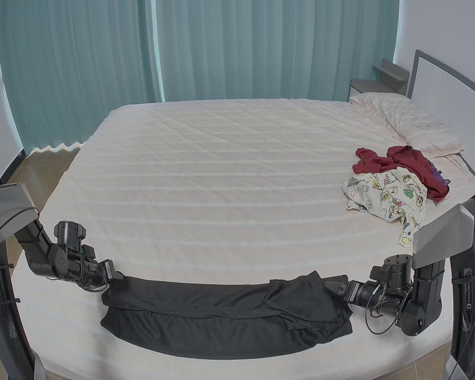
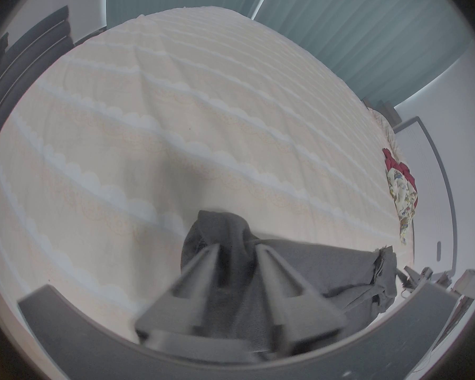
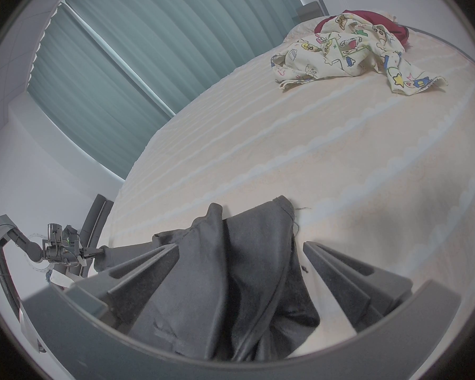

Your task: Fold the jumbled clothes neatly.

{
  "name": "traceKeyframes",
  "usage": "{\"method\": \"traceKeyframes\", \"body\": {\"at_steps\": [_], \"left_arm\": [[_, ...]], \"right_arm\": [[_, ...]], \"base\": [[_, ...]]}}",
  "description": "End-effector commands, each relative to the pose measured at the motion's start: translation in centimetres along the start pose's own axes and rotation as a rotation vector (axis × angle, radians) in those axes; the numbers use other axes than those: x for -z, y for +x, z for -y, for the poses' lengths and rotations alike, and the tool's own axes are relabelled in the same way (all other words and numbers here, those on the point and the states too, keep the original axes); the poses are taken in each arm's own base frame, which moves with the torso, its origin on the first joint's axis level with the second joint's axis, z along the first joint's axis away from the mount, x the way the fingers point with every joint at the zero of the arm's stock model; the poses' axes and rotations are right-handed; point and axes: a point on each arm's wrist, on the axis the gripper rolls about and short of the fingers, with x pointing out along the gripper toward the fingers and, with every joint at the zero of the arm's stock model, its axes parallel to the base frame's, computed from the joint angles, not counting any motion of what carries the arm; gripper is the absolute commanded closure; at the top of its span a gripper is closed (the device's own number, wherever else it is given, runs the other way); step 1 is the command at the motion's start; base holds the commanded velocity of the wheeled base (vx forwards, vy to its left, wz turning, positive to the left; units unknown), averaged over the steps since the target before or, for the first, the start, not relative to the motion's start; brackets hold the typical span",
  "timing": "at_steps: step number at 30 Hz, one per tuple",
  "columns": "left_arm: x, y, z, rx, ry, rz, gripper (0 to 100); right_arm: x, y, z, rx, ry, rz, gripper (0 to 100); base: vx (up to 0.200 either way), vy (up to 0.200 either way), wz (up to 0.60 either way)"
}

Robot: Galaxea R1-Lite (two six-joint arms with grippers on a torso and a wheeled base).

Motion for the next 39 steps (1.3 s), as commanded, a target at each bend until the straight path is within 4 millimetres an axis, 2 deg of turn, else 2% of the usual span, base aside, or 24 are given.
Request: {"method": "traceKeyframes", "body": {"at_steps": [1,5,9,10,21,33,39], "left_arm": [[0.0,0.1,0.0,0.002,-0.023,-0.001,100],[-0.2,0.0,0.2,0.007,-0.074,0.013,100],[-0.4,0.0,0.3,0.018,-0.119,0.038,100],[-0.5,0.0,0.4,0.023,-0.133,0.05,100],[-0.6,0.0,0.4,0.025,-0.14,0.055,100],[-1.5,0.1,0.5,0.05,-0.219,0.115,100],[-1.8,0.2,0.4,0.053,-0.229,0.134,100]], "right_arm": [[0.1,1.0,0.2,-0.003,-0.004,0.013,0],[-0.5,1.8,0.2,-0.008,-0.001,0.032,0],[-0.5,1.7,0.2,0.001,0.001,0.014,0],[-0.4,1.5,0.2,0.0,0.002,0.01,100],[0.0,1.5,0.5,0.011,0.006,-0.007,100],[-1.5,1.6,1.8,0.035,0.045,0.057,100],[-2.0,2.1,1.6,0.025,0.108,0.086,100]], "base": [[0.0,0.0,0.0],[0.0,0.0,0.0],[0.0,0.0,0.0],[0.0,0.0,0.0],[0.0,0.0,0.0],[0.0,0.0,0.0],[0.0,0.0,0.0]]}}
